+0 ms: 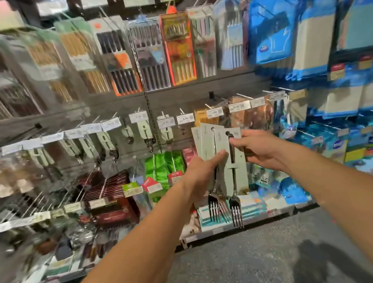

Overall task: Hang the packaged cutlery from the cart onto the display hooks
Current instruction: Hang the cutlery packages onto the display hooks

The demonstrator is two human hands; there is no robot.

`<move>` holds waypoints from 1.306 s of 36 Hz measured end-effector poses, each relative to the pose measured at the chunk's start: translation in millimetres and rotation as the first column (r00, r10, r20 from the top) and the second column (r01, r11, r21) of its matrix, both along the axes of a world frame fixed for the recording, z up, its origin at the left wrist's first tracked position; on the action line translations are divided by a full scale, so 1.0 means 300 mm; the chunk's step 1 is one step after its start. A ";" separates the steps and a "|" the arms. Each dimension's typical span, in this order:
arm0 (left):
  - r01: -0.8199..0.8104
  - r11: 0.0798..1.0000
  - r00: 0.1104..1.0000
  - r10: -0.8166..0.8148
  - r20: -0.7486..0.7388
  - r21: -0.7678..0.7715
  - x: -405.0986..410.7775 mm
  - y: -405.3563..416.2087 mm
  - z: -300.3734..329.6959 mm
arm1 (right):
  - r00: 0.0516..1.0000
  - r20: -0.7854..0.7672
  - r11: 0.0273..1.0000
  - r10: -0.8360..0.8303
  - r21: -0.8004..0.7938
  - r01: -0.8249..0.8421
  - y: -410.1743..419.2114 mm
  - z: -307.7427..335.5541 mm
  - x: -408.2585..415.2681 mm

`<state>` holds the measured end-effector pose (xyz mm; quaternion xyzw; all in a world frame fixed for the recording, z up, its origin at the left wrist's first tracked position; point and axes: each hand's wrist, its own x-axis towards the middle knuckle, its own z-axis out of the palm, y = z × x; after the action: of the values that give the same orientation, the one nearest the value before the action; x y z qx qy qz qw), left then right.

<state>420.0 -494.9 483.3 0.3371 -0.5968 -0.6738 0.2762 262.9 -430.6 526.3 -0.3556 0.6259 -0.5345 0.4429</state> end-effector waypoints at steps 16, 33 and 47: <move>-0.444 0.896 0.890 0.440 0.118 0.012 0.135 -0.382 -0.092 | 0.994 0.002 0.993 0.109 0.042 -0.109 -0.472 -0.144 0.076; -0.580 0.814 0.800 0.568 0.192 0.009 0.113 -0.986 -0.180 | 0.991 -0.021 0.975 0.131 0.181 -0.126 -1.124 -0.319 -0.049; -0.547 0.832 0.786 0.548 0.286 -0.090 0.098 -1.215 -0.279 | 0.973 0.232 0.991 -0.024 0.132 -0.007 -1.399 -0.442 -0.032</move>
<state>449.3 -859.6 399.7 0.5932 -0.5088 -0.5050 0.3662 253.2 -850.4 393.6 -0.2578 0.6051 -0.5320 0.5332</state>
